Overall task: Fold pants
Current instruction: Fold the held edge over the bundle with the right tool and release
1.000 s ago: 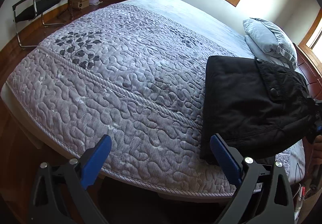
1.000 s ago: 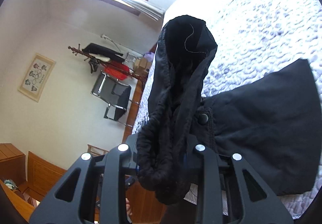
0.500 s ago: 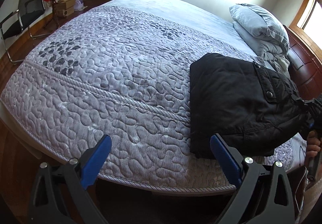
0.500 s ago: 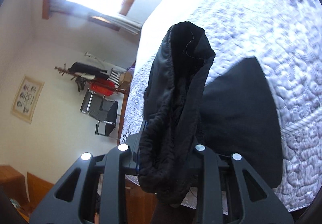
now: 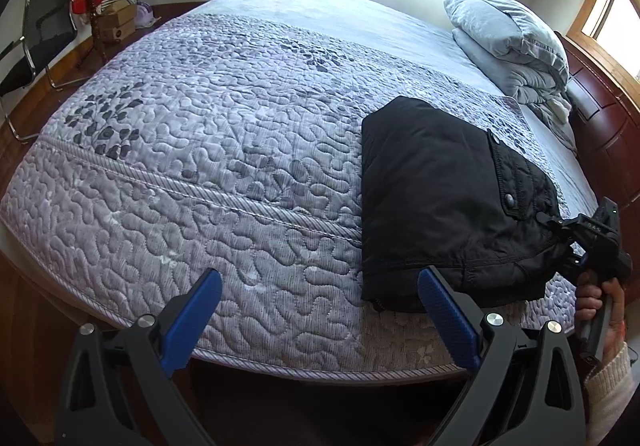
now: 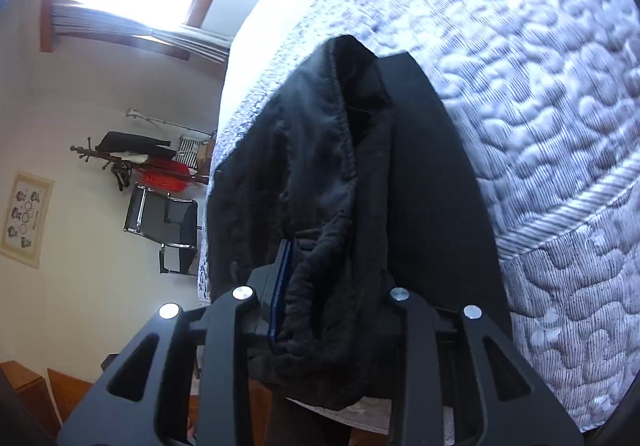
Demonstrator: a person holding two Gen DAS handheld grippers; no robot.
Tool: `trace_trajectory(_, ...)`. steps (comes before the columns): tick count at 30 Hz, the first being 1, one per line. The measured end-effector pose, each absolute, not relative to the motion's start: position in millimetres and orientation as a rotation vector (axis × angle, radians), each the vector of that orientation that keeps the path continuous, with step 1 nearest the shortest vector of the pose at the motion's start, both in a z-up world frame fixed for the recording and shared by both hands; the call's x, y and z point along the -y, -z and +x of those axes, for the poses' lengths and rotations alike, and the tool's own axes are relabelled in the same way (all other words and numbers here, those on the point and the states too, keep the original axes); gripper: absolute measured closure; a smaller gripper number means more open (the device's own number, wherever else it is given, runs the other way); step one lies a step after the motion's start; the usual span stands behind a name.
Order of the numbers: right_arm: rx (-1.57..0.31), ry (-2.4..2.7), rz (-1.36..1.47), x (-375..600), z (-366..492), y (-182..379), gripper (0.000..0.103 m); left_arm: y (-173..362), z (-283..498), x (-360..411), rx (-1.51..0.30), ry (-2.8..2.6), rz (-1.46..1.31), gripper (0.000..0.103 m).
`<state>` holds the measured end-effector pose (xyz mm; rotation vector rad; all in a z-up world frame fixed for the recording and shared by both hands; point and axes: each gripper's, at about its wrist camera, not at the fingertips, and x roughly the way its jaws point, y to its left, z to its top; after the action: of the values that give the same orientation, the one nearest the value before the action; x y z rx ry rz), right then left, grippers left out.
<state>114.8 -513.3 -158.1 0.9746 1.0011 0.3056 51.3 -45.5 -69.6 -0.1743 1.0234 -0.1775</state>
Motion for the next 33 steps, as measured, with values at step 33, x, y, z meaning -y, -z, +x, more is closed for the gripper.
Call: trace_trajectory(33, -0.949, -0.359, 0.944, 535, 53, 127, 0.072, 74, 54, 87, -1.069, 0.259, -0.117, 0.004)
